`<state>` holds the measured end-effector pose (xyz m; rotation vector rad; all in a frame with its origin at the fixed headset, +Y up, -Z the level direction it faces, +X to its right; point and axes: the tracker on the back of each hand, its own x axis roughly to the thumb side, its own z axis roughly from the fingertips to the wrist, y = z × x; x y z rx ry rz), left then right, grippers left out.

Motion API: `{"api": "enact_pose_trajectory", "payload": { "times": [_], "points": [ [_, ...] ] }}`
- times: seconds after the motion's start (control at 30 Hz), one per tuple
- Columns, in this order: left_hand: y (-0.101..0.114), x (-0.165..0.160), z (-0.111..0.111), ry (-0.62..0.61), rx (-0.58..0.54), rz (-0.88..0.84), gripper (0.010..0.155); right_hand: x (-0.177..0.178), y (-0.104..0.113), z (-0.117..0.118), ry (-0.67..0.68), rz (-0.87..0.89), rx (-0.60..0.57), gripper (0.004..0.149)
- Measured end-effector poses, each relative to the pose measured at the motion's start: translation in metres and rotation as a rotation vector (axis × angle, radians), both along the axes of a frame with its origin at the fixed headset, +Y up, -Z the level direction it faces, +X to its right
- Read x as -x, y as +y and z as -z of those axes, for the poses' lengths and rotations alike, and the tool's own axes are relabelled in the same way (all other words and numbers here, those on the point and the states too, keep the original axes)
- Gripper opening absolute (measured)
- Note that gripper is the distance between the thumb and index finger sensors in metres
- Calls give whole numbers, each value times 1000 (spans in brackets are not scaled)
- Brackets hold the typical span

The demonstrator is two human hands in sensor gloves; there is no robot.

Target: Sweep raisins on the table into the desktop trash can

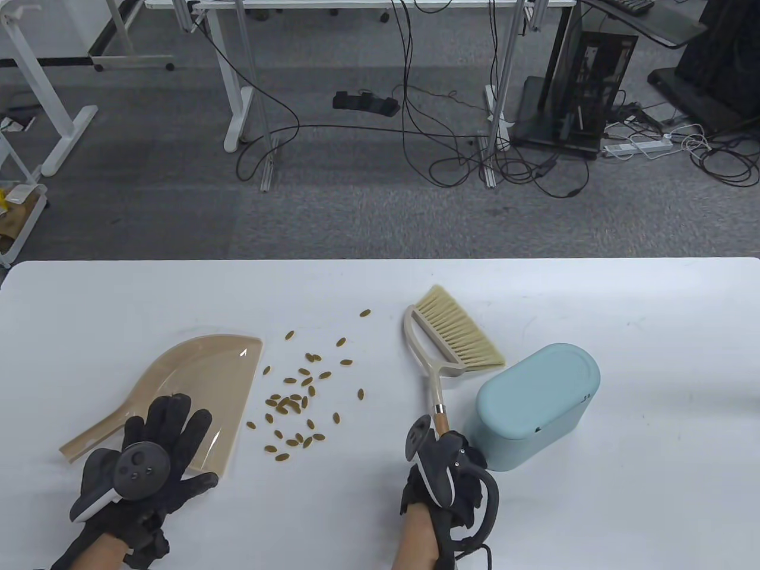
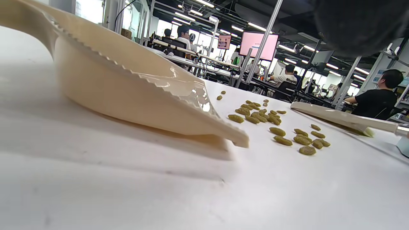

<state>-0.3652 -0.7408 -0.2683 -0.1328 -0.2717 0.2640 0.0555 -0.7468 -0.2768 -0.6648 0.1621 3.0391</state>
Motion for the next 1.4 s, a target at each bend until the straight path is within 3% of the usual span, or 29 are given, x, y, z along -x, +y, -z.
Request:
{"api": "enact_pose_trajectory", "payload": {
  "times": [0.07,0.1,0.23,0.33,0.4,0.5,0.57,0.67,0.83,1.03,1.17,1.4],
  "points": [
    [0,0,0,-1,-4,-2,90,5,17,-2,74,4,-115,68],
    [1,0,-1,-1,-8,-4,90,3,24,-3,86,42,-112,70],
    [1,1,0,2,-15,-8,90,-4,56,-16,184,463,-250,72],
    [1,4,0,17,-16,-25,89,-4,70,-28,300,903,-279,74],
    [-2,5,1,25,-6,-16,89,-3,69,-32,336,1201,-207,74],
    [-6,4,1,26,12,12,89,4,54,-34,393,1643,47,75],
    [-5,4,1,26,4,5,89,12,39,-34,429,1800,202,76],
    [-2,5,1,29,-9,-9,89,23,20,-37,450,1910,344,77],
    [-5,9,2,51,6,-16,89,26,-4,-35,405,1922,472,78],
    [-8,8,2,48,18,-1,88,-7,0,-26,364,1379,361,81],
    [-9,5,1,35,18,18,88,-24,0,-34,263,1410,346,78],
    [-8,4,1,40,22,23,88,-55,10,-42,224,1258,260,74]
  ]
}}
